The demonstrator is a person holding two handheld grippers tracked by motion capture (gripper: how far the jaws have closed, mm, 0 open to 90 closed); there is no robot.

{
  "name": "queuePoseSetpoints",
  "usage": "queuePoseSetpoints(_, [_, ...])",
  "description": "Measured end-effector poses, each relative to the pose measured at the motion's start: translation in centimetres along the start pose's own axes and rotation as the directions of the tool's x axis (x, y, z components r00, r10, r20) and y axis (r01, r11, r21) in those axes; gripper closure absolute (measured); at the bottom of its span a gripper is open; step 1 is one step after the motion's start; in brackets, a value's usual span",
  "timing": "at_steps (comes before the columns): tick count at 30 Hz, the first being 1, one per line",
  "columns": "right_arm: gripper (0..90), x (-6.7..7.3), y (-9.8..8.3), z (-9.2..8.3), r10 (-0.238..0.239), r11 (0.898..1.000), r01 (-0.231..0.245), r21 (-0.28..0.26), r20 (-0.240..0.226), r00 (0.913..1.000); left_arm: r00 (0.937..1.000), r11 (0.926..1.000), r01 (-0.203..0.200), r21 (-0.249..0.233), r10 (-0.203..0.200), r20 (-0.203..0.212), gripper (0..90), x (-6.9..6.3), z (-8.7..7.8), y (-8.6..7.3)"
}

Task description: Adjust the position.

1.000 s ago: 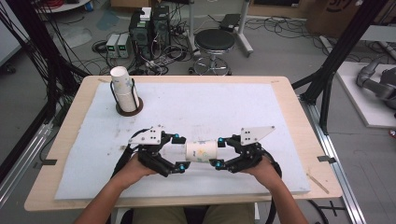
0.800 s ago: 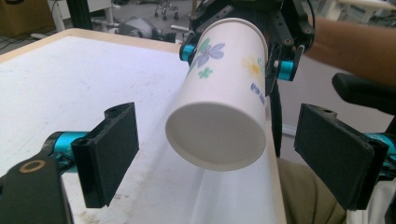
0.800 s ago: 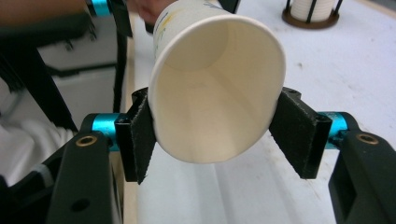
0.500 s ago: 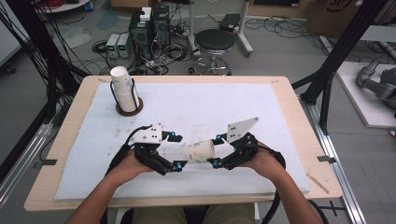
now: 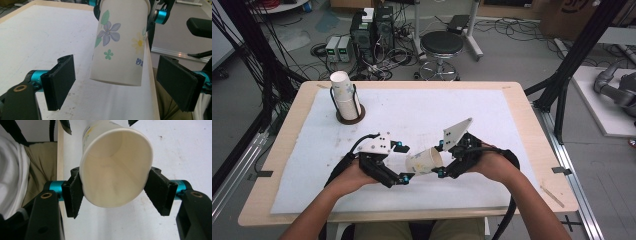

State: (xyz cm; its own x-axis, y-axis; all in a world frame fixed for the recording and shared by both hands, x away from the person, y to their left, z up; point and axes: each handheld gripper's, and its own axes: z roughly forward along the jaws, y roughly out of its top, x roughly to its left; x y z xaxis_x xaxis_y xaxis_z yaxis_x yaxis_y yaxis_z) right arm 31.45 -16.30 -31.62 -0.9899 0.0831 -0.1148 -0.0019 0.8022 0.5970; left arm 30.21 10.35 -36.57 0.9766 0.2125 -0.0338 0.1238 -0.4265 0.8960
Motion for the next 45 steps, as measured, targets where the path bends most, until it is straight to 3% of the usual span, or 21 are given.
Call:
queuePoseSetpoints(9, [35.6, 0.1, 1.6, 0.7, -0.055, 0.993, 0.054, 0.106, 0.000, 0.9985, 0.9996, 0.9973, -0.025, 0.069, 0.024, 0.012, 17.3, -0.1, 0.9, -0.1])
queuePoseSetpoints(24, [35.6, 0.5, 3.2, 1.7, -0.094, 0.970, 0.094, 0.225, -0.013, 0.9955, 0.9989, 0.9929, -0.035, 0.113, 0.032, 0.034, 20.7, 0.0, 1.8, 0.2])
queuePoseSetpoints(30, [35.6, 0.6, 3.5, 2.1, -0.100, 0.963, 0.103, 0.251, -0.026, 0.9947, 0.9985, 0.9908, -0.027, 0.133, 0.020, 0.050, 23.6, 0.1, 2.3, 0.2])
queuePoseSetpoints(36, [35.6, 0.7, 3.5, 2.3, -0.107, 0.957, 0.111, 0.267, -0.032, 0.9938, 0.9972, 0.9888, -0.037, 0.145, 0.027, 0.070, 33.0, 0.1, 2.7, 0.3])
queuePoseSetpoints(40, [35.6, 0.8, 3.5, 2.4, -0.107, 0.962, 0.113, 0.250, -0.038, 0.9936, 0.9965, 0.9863, -0.042, 0.159, 0.030, 0.077, 36.6, 0.1, 2.9, 0.3])
queuePoseSetpoints(45, [36.3, 0.9, 3.5, 2.4, -0.118, 0.960, 0.127, 0.249, -0.052, 0.9917, 0.9946, 0.9832, -0.053, 0.174, 0.036, 0.098, 38.2, 0.0, 3.2, 0.2])
